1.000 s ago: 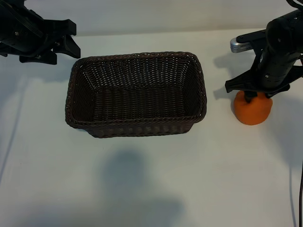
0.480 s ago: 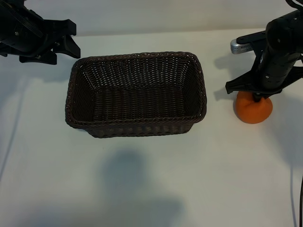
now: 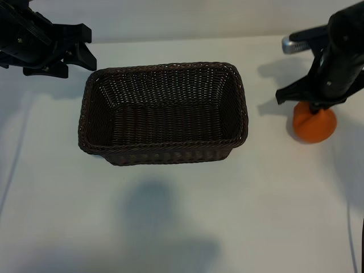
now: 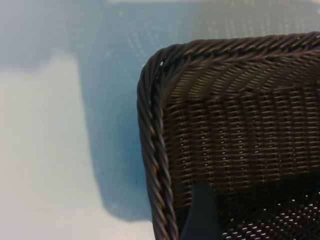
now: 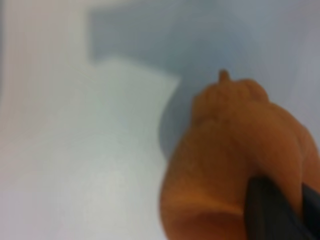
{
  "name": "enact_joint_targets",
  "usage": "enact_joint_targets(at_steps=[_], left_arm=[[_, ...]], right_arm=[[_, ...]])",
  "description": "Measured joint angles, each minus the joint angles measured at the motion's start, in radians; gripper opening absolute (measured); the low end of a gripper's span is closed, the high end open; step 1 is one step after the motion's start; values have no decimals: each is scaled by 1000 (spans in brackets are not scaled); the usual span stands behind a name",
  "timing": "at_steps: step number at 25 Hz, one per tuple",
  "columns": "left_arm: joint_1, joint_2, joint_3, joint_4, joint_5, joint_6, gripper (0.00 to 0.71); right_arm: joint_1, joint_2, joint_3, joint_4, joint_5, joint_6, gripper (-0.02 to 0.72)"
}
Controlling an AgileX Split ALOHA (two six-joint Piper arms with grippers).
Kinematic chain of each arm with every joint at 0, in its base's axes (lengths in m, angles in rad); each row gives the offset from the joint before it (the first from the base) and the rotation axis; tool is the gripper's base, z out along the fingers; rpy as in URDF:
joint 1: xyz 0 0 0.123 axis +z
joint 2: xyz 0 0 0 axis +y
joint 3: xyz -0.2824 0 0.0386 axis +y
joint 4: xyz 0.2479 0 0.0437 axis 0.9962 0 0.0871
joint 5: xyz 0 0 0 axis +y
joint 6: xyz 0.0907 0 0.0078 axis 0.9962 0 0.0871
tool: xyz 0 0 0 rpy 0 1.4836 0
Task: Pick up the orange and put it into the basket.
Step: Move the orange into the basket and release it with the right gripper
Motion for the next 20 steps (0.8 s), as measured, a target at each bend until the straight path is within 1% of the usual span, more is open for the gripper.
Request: enact_joint_targets(at_steps=[6, 10, 12, 15, 17, 20], left_arm=[[0, 0, 0, -2, 9, 0, 590], [0, 0, 0, -3, 9, 0, 590], [0, 0, 0, -5, 9, 0, 590], [0, 0, 0, -5, 14, 0, 590], [0, 0, 0, -5, 16, 0, 590], [0, 0, 0, -5, 17, 0, 590]], right_arm=[[-2, -67, -46, 0, 54, -10, 48], [-2, -91, -54, 4, 71, -14, 48], [-2, -91, -71, 27, 84, -30, 48], [7, -91, -105, 89, 98, -79, 48], [23, -91, -130, 123, 104, -98, 48], [63, -91, -162, 140, 108, -109, 48]])
